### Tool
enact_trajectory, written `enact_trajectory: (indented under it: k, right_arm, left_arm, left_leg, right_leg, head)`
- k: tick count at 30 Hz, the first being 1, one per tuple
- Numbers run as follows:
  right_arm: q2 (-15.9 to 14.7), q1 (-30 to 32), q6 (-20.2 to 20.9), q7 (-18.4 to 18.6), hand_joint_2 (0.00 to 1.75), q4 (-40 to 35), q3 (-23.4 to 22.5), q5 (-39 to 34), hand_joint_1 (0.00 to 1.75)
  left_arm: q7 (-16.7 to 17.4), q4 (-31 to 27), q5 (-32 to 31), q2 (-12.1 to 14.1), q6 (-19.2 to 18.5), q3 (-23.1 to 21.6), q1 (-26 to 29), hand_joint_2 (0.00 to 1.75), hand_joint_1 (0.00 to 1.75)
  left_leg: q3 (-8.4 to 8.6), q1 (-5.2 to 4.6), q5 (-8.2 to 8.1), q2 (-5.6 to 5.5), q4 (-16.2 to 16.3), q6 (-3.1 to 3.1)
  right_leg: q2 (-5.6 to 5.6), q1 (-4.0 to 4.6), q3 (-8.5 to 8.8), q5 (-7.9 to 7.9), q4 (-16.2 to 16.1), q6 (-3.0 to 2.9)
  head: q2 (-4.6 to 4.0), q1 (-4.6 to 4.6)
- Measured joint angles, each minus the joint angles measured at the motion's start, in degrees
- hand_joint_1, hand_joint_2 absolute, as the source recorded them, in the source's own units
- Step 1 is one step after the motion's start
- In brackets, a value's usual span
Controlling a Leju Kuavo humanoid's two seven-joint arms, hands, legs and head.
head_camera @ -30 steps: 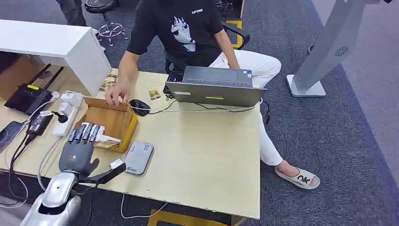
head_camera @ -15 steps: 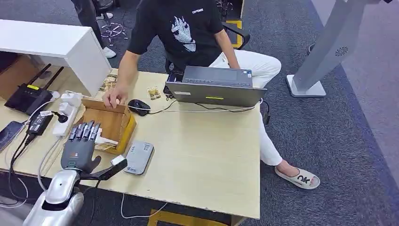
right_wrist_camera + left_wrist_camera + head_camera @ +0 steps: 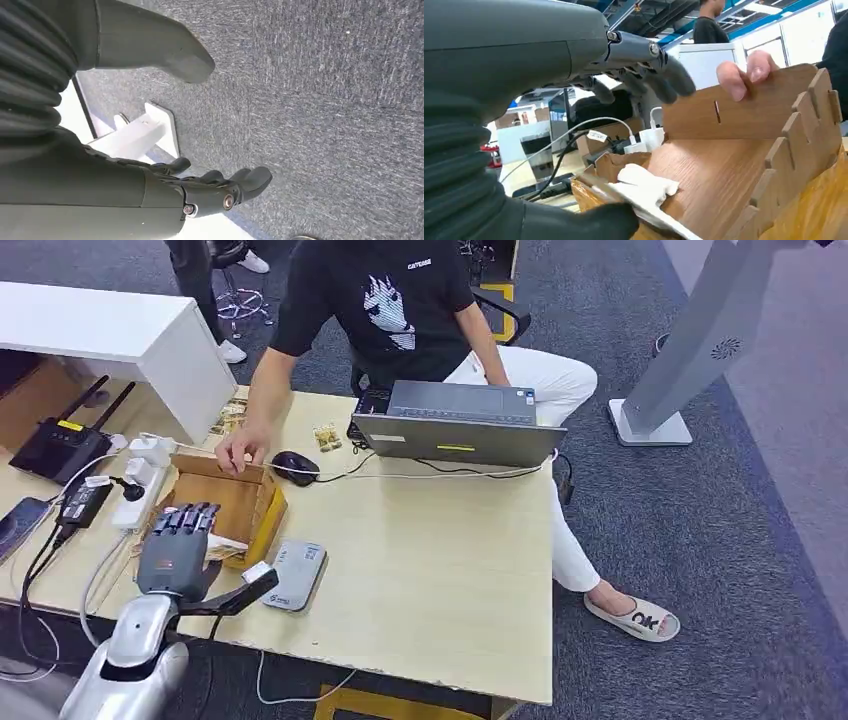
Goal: Pass the card to the sensor for recognition and then transmit it.
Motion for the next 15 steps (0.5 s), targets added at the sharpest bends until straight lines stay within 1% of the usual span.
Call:
enact_trajectory:
  k: [1,2,5,8,9,10,12,15]
  right_arm:
    - [0.0,0.0,0.0,0.0,1.75,0.0,0.0,0.0,0.00]
    - [0.0,0.0,0.0,0.0,1.75,0.0,0.0,0.0,0.00]
    - [0.0,-0.1,0.0,0.0,1.75,0.0,0.0,0.0,0.00]
    - [0.0,-0.1,0.0,0.2,1.75,0.0,0.0,0.0,0.00]
    - [0.0,-0.1,0.0,0.2,1.75,0.0,0.0,0.0,0.00]
    - [0.0,-0.1,0.0,0.2,1.75,0.0,0.0,0.0,0.00]
    - [0.0,-0.1,0.0,0.2,1.75,0.0,0.0,0.1,0.00]
    - [0.0,-0.1,0.2,0.2,1.75,0.0,0.0,0.2,0.00]
  left_arm:
    - [0.0,0.0,0.0,-0.1,0.0,0.0,-0.1,1.75,1.27]
    - [0.0,0.0,0.0,-0.2,0.0,0.0,-0.1,1.75,1.43]
    - [0.0,0.0,0.0,-0.5,0.0,0.0,-0.3,1.75,1.43]
    - [0.0,0.0,0.0,-0.7,0.0,0.0,-0.5,1.75,1.48]
    - [0.0,0.0,0.0,-0.7,0.0,0.0,-0.5,1.75,1.52]
    - [0.0,0.0,0.1,-0.7,0.0,0.0,-0.6,1.75,1.52]
    - [0.0,0.0,0.2,-0.7,0.0,0.0,-0.6,1.75,1.62]
    - [-0.1,0.0,0.4,-0.6,-0.2,0.0,-0.6,1.75,1.66]
  left_leg:
    - [0.00,0.00,0.00,0.00,0.0,0.00]
    - [0.00,0.00,0.00,0.00,0.0,0.00]
    - [-0.01,0.00,0.00,0.00,0.0,0.00]
    - [-0.01,0.00,0.00,0.00,0.0,0.00]
    - [-0.01,0.00,0.00,0.00,0.0,0.00]
    - [-0.01,0.00,0.00,0.00,0.0,0.00]
    - [-0.01,0.00,0.00,0.00,0.0,0.00]
    - [-0.01,0.00,0.00,0.00,0.0,0.00]
  right_leg:
    - [0.00,0.00,0.00,0.00,0.0,0.00]
    - [0.00,0.00,0.00,0.00,0.0,0.00]
    - [0.00,0.00,0.00,0.00,0.0,0.00]
    - [0.00,0.00,0.00,0.00,0.0,0.00]
    - [0.00,0.00,0.00,0.00,0.0,0.00]
    - [0.00,0.00,-0.01,0.00,0.0,0.00]
    - [0.00,0.00,0.00,0.00,0.0,0.00]
    - [0.00,0.00,0.00,0.00,0.0,0.00]
  head:
    - [0.00,-0.02]
    - [0.00,0.00]
    - [0.00,0.00]
    - [0.00,0.00]
    - [0.00,0.00]
    - [0.00,0.00]
    - [0.00,0.00]
    - [0.00,0.00]
